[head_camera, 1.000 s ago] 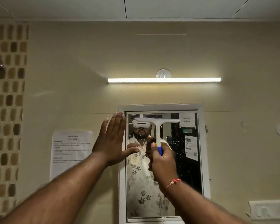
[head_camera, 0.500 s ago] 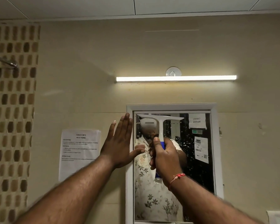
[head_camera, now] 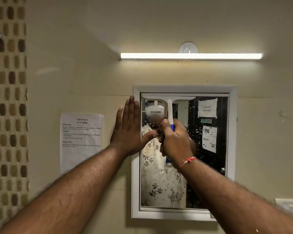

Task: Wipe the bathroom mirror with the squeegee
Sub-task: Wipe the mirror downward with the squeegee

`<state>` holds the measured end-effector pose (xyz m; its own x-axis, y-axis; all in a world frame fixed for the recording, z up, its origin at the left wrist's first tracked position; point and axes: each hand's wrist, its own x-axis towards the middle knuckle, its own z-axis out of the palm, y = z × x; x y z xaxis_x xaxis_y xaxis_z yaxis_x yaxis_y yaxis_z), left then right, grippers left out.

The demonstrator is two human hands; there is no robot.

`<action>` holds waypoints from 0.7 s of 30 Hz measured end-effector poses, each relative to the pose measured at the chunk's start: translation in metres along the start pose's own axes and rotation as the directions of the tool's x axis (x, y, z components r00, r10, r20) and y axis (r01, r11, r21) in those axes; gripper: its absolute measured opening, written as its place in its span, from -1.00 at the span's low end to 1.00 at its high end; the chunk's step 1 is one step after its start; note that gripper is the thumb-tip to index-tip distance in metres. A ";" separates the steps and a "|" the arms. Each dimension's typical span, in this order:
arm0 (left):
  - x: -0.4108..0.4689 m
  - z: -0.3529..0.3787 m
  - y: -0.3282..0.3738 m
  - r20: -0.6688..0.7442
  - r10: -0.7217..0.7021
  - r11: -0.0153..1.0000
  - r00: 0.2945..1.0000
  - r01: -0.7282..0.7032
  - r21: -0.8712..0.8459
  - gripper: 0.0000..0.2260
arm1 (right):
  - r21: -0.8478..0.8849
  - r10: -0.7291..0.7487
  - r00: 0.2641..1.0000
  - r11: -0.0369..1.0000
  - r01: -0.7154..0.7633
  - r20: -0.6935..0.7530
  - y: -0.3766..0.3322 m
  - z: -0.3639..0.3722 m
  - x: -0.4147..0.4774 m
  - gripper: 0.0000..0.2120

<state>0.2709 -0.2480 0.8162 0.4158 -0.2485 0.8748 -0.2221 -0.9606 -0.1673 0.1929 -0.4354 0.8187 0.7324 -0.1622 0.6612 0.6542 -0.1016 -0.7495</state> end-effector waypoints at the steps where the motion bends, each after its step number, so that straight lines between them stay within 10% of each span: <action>1: 0.000 0.000 0.000 -0.006 0.000 1.000 1.000 0.000 0.000 0.16 | -0.002 -0.004 1.000 1.000 0.004 -0.005 0.000 0.000 0.000 -0.77; 21: -0.002 0.003 -0.004 -0.031 0.027 0.999 0.999 -0.028 -0.040 0.12 | -0.231 0.023 0.996 0.972 -0.042 -0.084 0.002 0.000 -0.023 -0.63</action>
<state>0.2733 -0.2441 0.8143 0.3824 -0.2700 0.8837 -0.2688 -0.9475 -0.1732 0.1774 -0.4318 0.8022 0.7288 -0.2459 0.6391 0.5617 -0.3191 -0.7633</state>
